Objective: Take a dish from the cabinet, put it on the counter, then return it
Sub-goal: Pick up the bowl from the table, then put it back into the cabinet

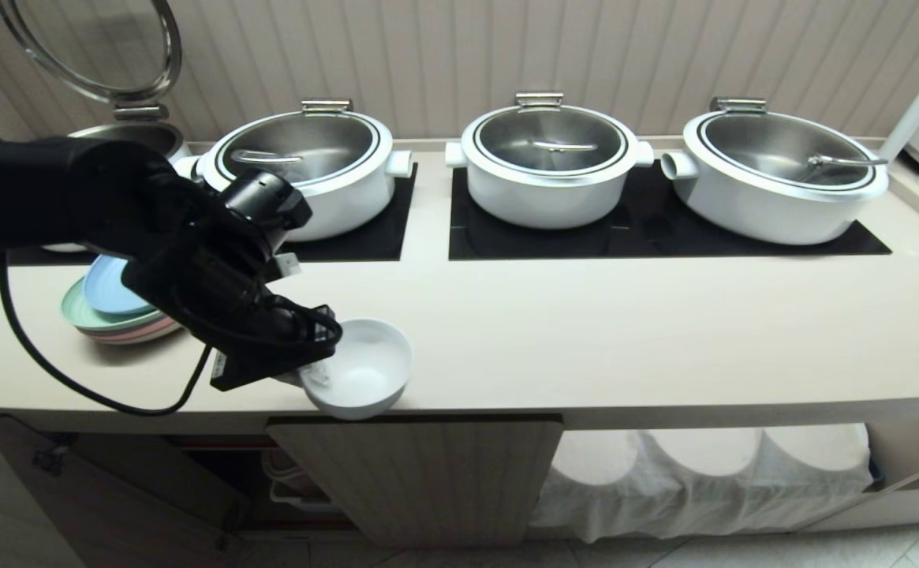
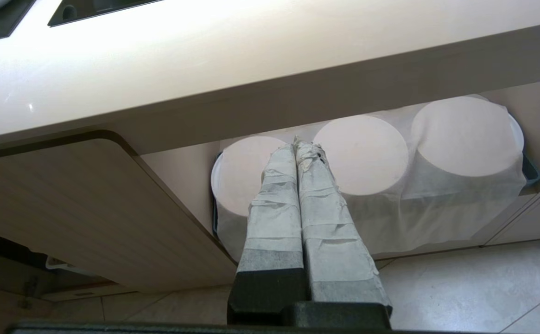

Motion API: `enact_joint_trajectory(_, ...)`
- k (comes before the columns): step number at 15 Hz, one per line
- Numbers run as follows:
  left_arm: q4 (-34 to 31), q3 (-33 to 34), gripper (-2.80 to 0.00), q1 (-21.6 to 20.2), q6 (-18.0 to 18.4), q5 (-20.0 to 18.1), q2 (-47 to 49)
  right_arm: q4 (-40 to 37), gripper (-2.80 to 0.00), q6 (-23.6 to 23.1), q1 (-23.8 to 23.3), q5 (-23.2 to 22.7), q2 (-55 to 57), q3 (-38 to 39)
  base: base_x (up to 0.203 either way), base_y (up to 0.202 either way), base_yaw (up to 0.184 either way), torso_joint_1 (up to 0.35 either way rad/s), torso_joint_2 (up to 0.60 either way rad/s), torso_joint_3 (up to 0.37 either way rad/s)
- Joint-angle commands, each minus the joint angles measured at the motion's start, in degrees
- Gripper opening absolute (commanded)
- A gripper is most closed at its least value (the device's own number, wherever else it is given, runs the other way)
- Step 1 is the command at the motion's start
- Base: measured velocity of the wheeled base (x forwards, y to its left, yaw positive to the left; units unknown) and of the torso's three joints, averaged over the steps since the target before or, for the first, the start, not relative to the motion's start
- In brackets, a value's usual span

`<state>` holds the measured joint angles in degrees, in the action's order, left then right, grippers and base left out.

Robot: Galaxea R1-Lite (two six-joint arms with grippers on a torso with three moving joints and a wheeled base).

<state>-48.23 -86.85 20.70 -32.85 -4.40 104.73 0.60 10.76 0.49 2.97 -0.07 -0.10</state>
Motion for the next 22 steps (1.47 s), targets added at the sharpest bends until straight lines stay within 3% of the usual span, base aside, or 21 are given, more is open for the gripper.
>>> enact_joint_trajectory(1,-0.29,0.36,-2.80,-0.13,-0.19,0.01,-2.59,0.02,-2.80,0.05,0.04,0.01,0.07,0.01,0.000,0.000,0.000,0.000,0.00,0.000)
enact_joint_trajectory(11,-0.29,9.31,-2.80,-0.05,-0.02,0.81,-12.18,0.02,-2.80,0.05,0.04,0.01,0.07,0.01,0.000,0.000,0.000,0.000,0.00,0.000)
enact_joint_trajectory(22,3.02,31.20,-2.80,2.91,-0.30,0.56,-28.24,0.02,-2.80,0.05,0.04,0.01,0.07,-0.08,0.000,0.000,0.000,0.000,0.00,0.000)
